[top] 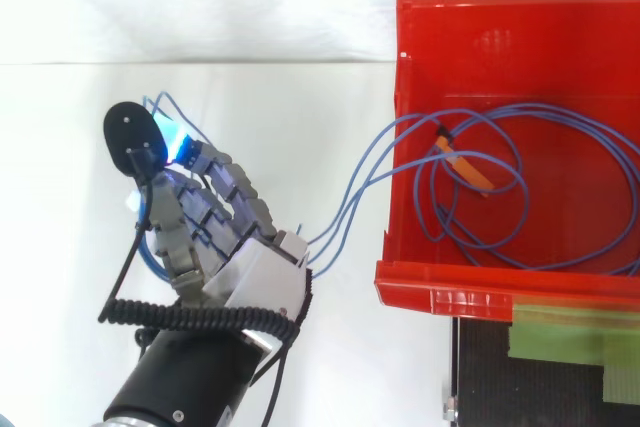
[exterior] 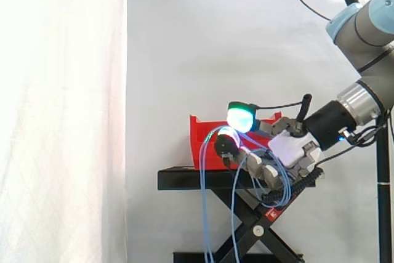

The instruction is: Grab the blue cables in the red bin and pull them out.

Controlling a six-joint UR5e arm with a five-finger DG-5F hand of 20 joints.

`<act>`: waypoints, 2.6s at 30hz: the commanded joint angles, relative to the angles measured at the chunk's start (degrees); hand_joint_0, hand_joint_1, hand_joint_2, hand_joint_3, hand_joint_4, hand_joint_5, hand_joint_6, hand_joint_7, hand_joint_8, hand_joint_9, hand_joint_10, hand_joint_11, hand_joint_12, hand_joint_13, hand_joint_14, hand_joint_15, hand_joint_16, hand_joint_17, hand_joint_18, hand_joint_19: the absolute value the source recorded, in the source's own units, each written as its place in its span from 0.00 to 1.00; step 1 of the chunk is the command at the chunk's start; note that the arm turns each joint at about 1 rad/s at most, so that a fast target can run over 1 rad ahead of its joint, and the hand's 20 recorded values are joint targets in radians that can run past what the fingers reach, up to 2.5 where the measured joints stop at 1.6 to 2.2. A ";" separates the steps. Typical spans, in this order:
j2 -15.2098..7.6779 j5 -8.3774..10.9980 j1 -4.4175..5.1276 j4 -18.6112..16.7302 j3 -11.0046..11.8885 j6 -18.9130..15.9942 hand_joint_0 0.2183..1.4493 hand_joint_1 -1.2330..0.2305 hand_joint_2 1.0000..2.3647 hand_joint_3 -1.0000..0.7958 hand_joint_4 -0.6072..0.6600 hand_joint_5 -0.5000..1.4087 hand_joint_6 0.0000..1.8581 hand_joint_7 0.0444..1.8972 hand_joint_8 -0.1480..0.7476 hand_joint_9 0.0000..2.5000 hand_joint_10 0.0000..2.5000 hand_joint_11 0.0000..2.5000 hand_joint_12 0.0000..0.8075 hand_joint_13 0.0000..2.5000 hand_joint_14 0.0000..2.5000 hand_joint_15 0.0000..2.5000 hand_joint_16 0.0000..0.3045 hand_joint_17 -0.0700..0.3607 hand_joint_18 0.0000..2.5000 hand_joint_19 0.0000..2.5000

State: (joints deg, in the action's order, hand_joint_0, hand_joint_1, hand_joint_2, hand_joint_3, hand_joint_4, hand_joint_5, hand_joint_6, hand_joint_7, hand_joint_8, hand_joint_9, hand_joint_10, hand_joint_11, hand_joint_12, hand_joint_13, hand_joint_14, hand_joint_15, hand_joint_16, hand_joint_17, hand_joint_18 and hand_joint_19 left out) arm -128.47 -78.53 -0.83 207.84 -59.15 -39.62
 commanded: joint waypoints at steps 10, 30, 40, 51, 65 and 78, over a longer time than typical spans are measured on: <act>0.06 -0.22 0.74 -0.07 -1.40 -14.39 0.57 0.23 0.00 0.00 0.62 0.74 0.23 0.43 0.50 0.45 0.01 0.36 0.42 0.51 0.01 0.43 0.15 0.39 0.43 0.47; 0.06 -0.30 0.74 -0.16 -2.81 -14.21 0.57 0.23 0.00 0.00 0.62 0.74 0.23 0.43 0.50 0.45 0.01 0.36 0.36 0.62 0.00 0.73 0.13 0.38 0.48 0.55; -0.03 -0.22 0.66 -1.12 -2.81 -11.84 0.58 0.23 0.00 0.00 0.62 0.74 0.23 0.43 0.50 0.46 0.01 0.37 0.37 0.56 0.49 0.59 0.13 0.37 0.51 0.59; 0.06 -0.39 -0.05 -11.67 -2.37 3.10 0.58 0.23 0.00 0.00 0.63 0.76 0.21 0.45 0.50 0.48 0.01 0.39 0.37 0.52 0.69 0.56 0.13 0.36 0.54 0.66; -0.03 -6.46 -1.28 -25.21 -2.37 22.70 0.58 0.23 0.00 0.00 0.63 0.76 0.20 0.45 0.50 0.49 0.01 0.41 0.36 0.47 1.00 0.48 0.12 0.35 0.60 0.78; 0.06 -13.14 -2.16 -31.45 -2.37 31.14 0.58 0.23 0.00 0.00 0.62 0.76 0.20 0.44 0.50 0.49 0.01 0.41 0.36 0.47 1.00 0.48 0.12 0.35 0.60 0.78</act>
State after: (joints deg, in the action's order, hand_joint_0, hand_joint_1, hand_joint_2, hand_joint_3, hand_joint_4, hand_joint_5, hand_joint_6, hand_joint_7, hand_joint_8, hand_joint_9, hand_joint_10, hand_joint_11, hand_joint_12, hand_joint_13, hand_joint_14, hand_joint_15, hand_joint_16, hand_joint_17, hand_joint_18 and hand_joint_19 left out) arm -128.46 -90.18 -2.80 177.98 -61.53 -10.18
